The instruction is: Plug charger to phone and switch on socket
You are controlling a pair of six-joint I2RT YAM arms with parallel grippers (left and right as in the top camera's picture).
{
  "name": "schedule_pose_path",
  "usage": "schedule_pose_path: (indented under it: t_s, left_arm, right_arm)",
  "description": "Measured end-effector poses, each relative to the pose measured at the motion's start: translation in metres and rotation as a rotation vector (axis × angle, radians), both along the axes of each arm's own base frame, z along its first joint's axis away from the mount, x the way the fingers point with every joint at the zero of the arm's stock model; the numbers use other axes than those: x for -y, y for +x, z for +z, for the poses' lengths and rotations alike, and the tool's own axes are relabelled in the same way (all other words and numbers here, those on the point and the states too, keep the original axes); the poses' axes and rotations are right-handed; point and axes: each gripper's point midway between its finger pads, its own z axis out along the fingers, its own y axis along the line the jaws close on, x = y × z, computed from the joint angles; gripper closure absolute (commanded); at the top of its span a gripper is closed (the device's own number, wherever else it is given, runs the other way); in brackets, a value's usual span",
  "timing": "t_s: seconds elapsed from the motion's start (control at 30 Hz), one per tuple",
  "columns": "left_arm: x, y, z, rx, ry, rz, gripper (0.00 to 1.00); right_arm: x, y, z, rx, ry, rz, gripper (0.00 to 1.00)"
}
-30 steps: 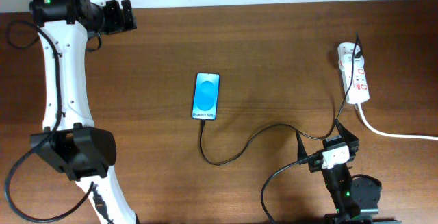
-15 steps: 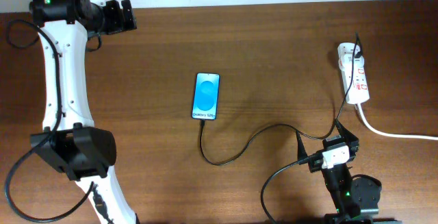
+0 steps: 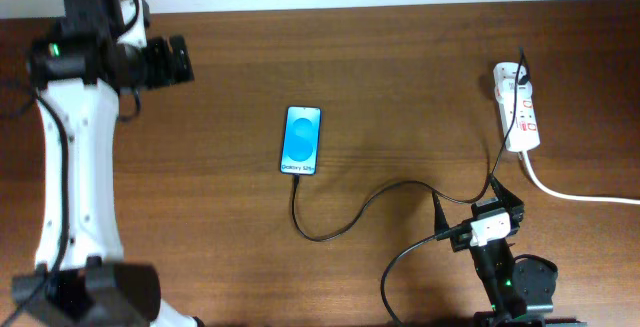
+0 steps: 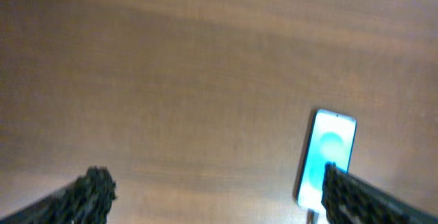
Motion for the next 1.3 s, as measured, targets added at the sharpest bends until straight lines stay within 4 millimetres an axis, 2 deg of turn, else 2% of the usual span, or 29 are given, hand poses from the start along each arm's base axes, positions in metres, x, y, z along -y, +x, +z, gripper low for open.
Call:
schedule_pose_path:
  t_s: [0.1, 0.17, 0.27, 0.37, 0.43, 0.5, 0.63, 0.83, 0.97, 1.1, 1.2, 1.3]
  left_arm:
    - [0.004, -0.013, -0.018, 0.145, 0.013, -0.024, 0.01]
    - [0.008, -0.015, -0.015, 0.266, 0.021, -0.057, 0.01]
    - [0.016, -0.046, -0.005, 0.564, 0.062, -0.107, 0.01]
    - [0.026, -0.075, 0.007, 0.765, 0.156, -0.181, 0.01]
    - [0.032, -0.090, 0.010, 0.856, 0.207, -0.221, 0.01]
    - [0.034, -0.115, 0.002, 0.924, 0.265, -0.243, 0.01]
    - [0.030, -0.143, -0.019, 0.963, 0.317, -0.227, 0.01]
    - [0.024, -0.165, -0.053, 0.987, 0.367, -0.194, 0.01]
    - [0.021, -0.174, -0.075, 1.004, 0.385, -0.172, 0.01]
    - [0.018, -0.180, -0.089, 0.959, 0.386, -0.162, 0.01]
    - [0.017, -0.186, -0.109, 0.886, 0.377, -0.169, 0.01]
    - [0.016, -0.187, -0.104, 0.906, 0.384, -0.159, 0.01]
  right_arm:
    - [0.000, 0.000, 0.000, 0.000, 0.000, 0.000, 0.02]
    - [0.000, 0.000, 0.001, 0.002, 0.000, 0.001, 0.02]
    - [-0.001, 0.000, 0.001, 0.002, 0.000, 0.004, 0.02]
    - [-0.001, 0.000, 0.001, 0.002, 0.000, 0.004, 0.02]
    - [-0.001, 0.000, 0.001, 0.002, 0.001, 0.004, 0.02]
    - [-0.001, 0.000, 0.001, 0.002, 0.000, 0.005, 0.02]
    - [-0.001, 0.000, 0.001, 0.002, 0.001, 0.005, 0.02]
    - [-0.001, 0.000, 0.001, 0.003, 0.000, 0.004, 0.02]
    - [-0.001, 0.000, 0.001, 0.002, 0.000, 0.005, 0.02]
    - [-0.001, 0.000, 0.000, 0.002, 0.001, 0.005, 0.02]
    - [-0.001, 0.000, 0.001, 0.002, 0.001, 0.005, 0.02]
    - [-0.001, 0.000, 0.001, 0.002, 0.000, 0.005, 0.02]
